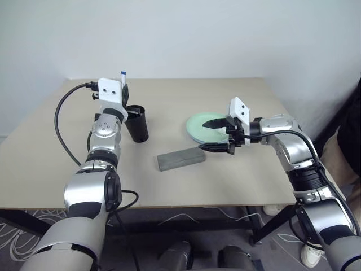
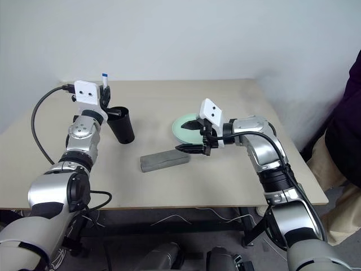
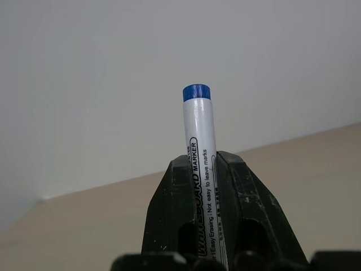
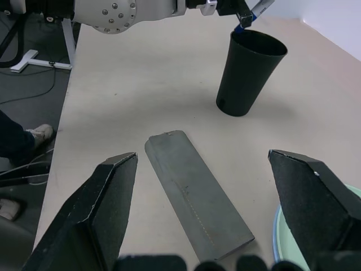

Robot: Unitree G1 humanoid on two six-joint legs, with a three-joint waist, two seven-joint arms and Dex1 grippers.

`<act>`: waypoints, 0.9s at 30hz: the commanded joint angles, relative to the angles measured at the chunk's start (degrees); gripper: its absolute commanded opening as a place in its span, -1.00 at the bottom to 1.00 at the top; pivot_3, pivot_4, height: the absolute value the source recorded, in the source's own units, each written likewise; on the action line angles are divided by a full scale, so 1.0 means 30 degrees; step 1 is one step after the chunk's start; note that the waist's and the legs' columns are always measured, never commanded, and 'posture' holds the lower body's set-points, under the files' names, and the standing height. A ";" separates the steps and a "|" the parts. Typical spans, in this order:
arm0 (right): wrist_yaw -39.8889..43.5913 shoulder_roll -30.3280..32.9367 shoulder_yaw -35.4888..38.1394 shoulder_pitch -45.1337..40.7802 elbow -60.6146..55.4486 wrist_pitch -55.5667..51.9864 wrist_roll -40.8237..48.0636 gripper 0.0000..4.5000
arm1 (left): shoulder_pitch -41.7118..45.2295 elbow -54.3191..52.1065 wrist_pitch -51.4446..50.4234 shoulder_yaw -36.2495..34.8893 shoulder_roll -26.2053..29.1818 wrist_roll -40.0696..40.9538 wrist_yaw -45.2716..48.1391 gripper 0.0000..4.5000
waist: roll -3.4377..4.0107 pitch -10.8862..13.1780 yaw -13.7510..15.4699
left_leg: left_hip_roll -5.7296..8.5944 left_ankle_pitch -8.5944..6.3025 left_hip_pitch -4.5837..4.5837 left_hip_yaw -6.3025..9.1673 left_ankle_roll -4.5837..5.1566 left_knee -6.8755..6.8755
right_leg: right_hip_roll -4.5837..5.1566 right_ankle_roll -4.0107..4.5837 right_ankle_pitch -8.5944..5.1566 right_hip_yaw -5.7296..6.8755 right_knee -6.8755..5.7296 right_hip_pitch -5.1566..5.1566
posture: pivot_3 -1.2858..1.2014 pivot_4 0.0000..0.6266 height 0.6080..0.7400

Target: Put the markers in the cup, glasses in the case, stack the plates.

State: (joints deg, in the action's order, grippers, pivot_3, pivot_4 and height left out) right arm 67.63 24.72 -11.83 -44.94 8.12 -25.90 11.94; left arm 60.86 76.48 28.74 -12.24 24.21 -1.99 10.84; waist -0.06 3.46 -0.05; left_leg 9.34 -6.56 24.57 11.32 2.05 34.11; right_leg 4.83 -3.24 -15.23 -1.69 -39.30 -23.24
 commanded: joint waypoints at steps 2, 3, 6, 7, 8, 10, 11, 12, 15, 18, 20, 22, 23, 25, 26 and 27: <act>-0.0075 0.0232 0.0314 -0.0333 -0.0866 -0.0105 0.0490 0.80 | 0.0483 -0.0262 0.0029 -0.0062 -0.0078 -0.0005 -0.0290 -0.95 | 0.0000 0.0000 0.0002 | 0.0000 0.0000 0.0000 -0.0001 0.0000 0.0000 | 0.0000 0.0000 0.0000 0.0000 0.0000 -0.0001 | 0.03 -1.00 1.00; -0.0083 0.0232 0.0310 -0.0327 -0.0901 -0.0140 0.0500 0.80 | 0.0498 -0.0256 0.0003 -0.0033 -0.0119 -0.0042 -0.0362 -0.95 | 0.0000 0.0000 0.0003 | 0.0000 0.0000 0.0000 -0.0001 0.0000 0.0000 | 0.0000 0.0000 0.0000 0.0000 0.0000 -0.0001 | 0.03 -1.00 1.00; -0.0108 0.0244 0.0311 -0.0346 -0.0945 -0.0208 0.0539 0.80 | 0.0515 -0.0242 -0.0054 0.0096 -0.0189 -0.0213 -0.0619 -0.95 | -0.0001 0.0000 0.0000 | 0.0000 0.0000 0.0000 -0.0001 0.0000 0.0001 | 0.0000 0.0000 0.0000 -0.0001 0.0000 0.0000 | 0.03 -1.00 1.00; -0.0117 0.0250 0.0317 -0.0353 -0.0953 -0.0226 0.0552 0.80 | 0.0519 -0.0237 -0.0075 0.0137 -0.0199 -0.0282 -0.0729 -0.79 | -0.0001 -0.0001 0.0000 | 0.0000 0.0000 0.0000 -0.0001 0.0000 0.0001 | 0.0000 0.0000 0.0000 0.0000 0.0000 0.0001 | 0.03 -1.00 1.00; -0.0132 0.0250 0.0337 -0.0356 -0.0968 -0.0256 0.0580 0.80 | 0.0525 -0.0231 -0.0085 0.0227 -0.0191 -0.0423 -0.0941 -0.63 | -0.0001 -0.0001 -0.0002 | 0.0000 0.0000 0.0000 -0.0001 0.0000 0.0001 | 0.0000 0.0000 0.0000 0.0000 0.0000 -0.0001 | 0.03 -1.00 1.00; -0.0167 0.0237 0.0380 -0.0351 -0.1009 -0.0342 0.0653 0.80 | 0.0537 -0.0213 -0.0109 0.0383 -0.0164 -0.0667 -0.1345 -0.38 | -0.0001 -0.0001 -0.0002 | 0.0000 0.0000 0.0000 -0.0001 0.0000 0.0001 | 0.0000 0.0000 0.0001 -0.0001 0.0000 -0.0001 | 0.03 -1.00 1.00; -0.0181 0.0235 0.0388 -0.0343 -0.1038 -0.0373 0.0674 0.80 | 0.0546 -0.0205 -0.0121 0.0431 -0.0159 -0.0745 -0.1464 -0.22 | -0.0001 -0.0001 -0.0001 | 0.0000 0.0000 0.0000 0.0000 0.0000 0.0001 | 0.0000 0.0000 0.0001 -0.0001 0.0000 -0.0001 | 0.03 -1.00 1.00; -0.0190 0.0234 0.0392 -0.0333 -0.1055 -0.0393 0.0689 0.80 | 0.0560 -0.0196 -0.0153 0.0408 -0.0185 -0.0753 -0.1423 -0.06 | -0.0001 -0.0001 0.0000 | 0.0000 0.0000 0.0000 -0.0001 0.0000 0.0001 | 0.0000 0.0000 0.0001 -0.0001 0.0000 -0.0001 | 0.03 -1.00 1.00; -0.0224 0.0225 0.0388 -0.0320 -0.1084 -0.0437 0.0701 0.80 | 0.0614 -0.0199 -0.0203 0.0315 -0.0283 -0.0680 -0.1182 0.23 | -0.0002 -0.0001 0.0001 | 0.0000 0.0000 0.0000 -0.0002 0.0000 0.0002 | 0.0000 -0.0001 0.0001 0.0000 0.0000 0.0000 | 0.03 -1.00 1.00; -0.0277 0.0238 0.0382 -0.0353 -0.1018 -0.0413 0.0730 0.80 | 0.0622 -0.0212 -0.0216 0.0280 -0.0290 -0.0638 -0.1048 0.23 | -0.0002 -0.0001 0.0000 | 0.0001 0.0000 0.0000 -0.0001 0.0000 0.0003 | 0.0000 -0.0001 0.0001 0.0001 0.0000 0.0003 | 0.03 -1.00 1.00; -0.0312 0.0255 0.0373 -0.0352 -0.1015 -0.0404 0.0770 0.80 | 0.0608 -0.0213 -0.0234 0.0268 -0.0270 -0.0628 -0.0987 0.23 | -0.0001 -0.0001 -0.0002 | 0.0001 0.0000 0.0000 -0.0002 0.0000 0.0002 | 0.0000 -0.0001 0.0001 0.0001 0.0000 0.0002 | 0.03 -1.00 1.00; -0.0340 0.0275 0.0363 -0.0344 -0.0998 -0.0381 0.0800 0.80 | 0.0600 -0.0213 -0.0250 0.0258 -0.0251 -0.0622 -0.0956 0.23 | -0.0001 -0.0001 -0.0001 | 0.0000 0.0000 0.0000 -0.0001 0.0000 0.0002 | 0.0000 -0.0001 0.0001 0.0001 0.0000 0.0001 | 0.03 -1.00 1.00; -0.0352 0.0285 0.0361 -0.0346 -0.0972 -0.0362 0.0815 0.80 | 0.0595 -0.0211 -0.0264 0.0264 -0.0238 -0.0629 -0.0933 0.23 | -0.0001 -0.0001 0.0000 | 0.0000 0.0000 0.0000 -0.0001 0.0000 0.0002 | 0.0000 -0.0001 0.0001 0.0001 0.0000 0.0001 | 0.03 -1.00 1.00; -0.0365 0.0298 0.0353 -0.0349 -0.0944 -0.0329 0.0833 0.80 | 0.0593 -0.0210 -0.0286 0.0264 -0.0224 -0.0636 -0.0899 0.23 | -0.0002 -0.0001 -0.0001 | 0.0000 0.0000 0.0000 -0.0001 0.0000 0.0002 | 0.0001 -0.0001 0.0001 0.0001 0.0000 0.0001 | 0.03 -1.00 1.00; -0.0371 0.0294 0.0351 -0.0362 -0.0921 -0.0315 0.0840 0.80 | 0.0597 -0.0215 -0.0285 0.0264 -0.0219 -0.0634 -0.0868 0.23 | -0.0002 -0.0001 -0.0001 | 0.0000 0.0000 0.0000 -0.0001 0.0000 0.0003 | 0.0001 -0.0001 0.0001 0.0000 0.0000 0.0002 | 0.03 -1.00 1.00; -0.0384 0.0279 0.0342 -0.0373 -0.0903 -0.0306 0.0838 0.80 | 0.0596 -0.0217 -0.0282 0.0259 -0.0211 -0.0628 -0.0843 0.23 | -0.0002 -0.0001 0.0000 | 0.0001 0.0000 0.0000 -0.0001 0.0000 0.0003 | 0.0001 -0.0001 0.0001 0.0000 0.0000 0.0002 | 0.03 -1.00 1.00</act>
State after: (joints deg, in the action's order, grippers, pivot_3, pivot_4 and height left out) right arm 66.85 25.13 -11.83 -44.89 7.25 -27.28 13.43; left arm 60.87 76.50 27.58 -11.54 23.16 -3.77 8.18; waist -0.07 3.45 -0.05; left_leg 9.34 -6.56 24.57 11.32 2.05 34.12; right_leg 4.83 -3.25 -15.23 -1.69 -39.30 -23.23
